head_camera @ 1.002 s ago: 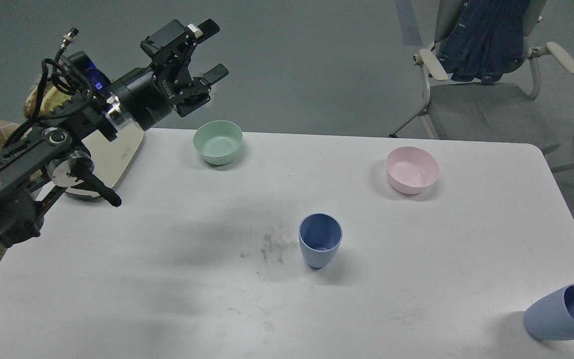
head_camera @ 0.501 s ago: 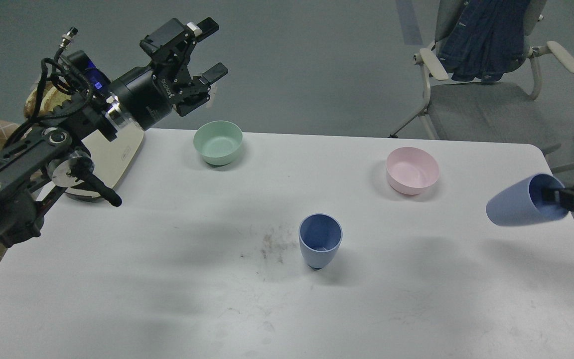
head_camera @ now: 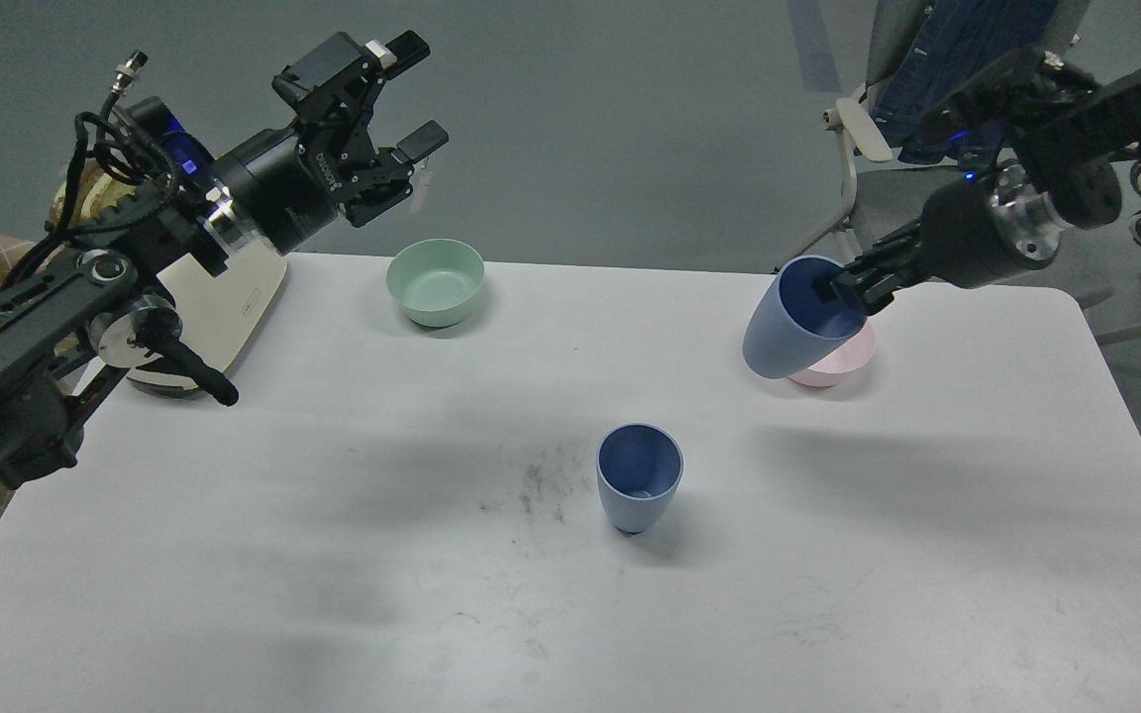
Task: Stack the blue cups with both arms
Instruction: 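Move the held cup over the centered blue cup and lower it inside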
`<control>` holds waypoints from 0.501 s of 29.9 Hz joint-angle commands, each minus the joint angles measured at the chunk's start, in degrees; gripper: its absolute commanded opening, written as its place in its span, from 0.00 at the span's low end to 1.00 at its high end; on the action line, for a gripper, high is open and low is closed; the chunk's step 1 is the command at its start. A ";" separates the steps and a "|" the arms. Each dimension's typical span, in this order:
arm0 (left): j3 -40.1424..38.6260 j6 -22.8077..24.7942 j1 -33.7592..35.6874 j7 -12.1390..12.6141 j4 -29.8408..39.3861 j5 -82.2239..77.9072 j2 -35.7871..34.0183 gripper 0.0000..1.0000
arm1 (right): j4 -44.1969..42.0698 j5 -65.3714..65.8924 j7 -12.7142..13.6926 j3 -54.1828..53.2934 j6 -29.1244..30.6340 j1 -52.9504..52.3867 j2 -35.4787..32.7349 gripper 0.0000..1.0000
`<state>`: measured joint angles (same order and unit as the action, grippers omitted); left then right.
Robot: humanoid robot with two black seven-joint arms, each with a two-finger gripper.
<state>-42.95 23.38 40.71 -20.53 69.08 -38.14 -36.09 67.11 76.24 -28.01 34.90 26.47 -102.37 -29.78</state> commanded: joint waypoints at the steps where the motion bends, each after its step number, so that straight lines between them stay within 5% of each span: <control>1: 0.06 0.00 -0.01 0.05 0.00 0.00 0.06 0.96 | 0.30 -0.91 0.01 0.43 -0.02 -0.81 5.07 0.00; 15: -0.02 0.00 -0.01 0.05 0.00 0.00 0.06 0.96 | -0.23 -7.07 0.01 1.05 0.07 -5.47 16.86 0.00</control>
<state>-42.96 23.39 40.71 -20.48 69.08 -38.14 -36.03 66.96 69.32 -28.01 35.51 26.47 -107.26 -14.15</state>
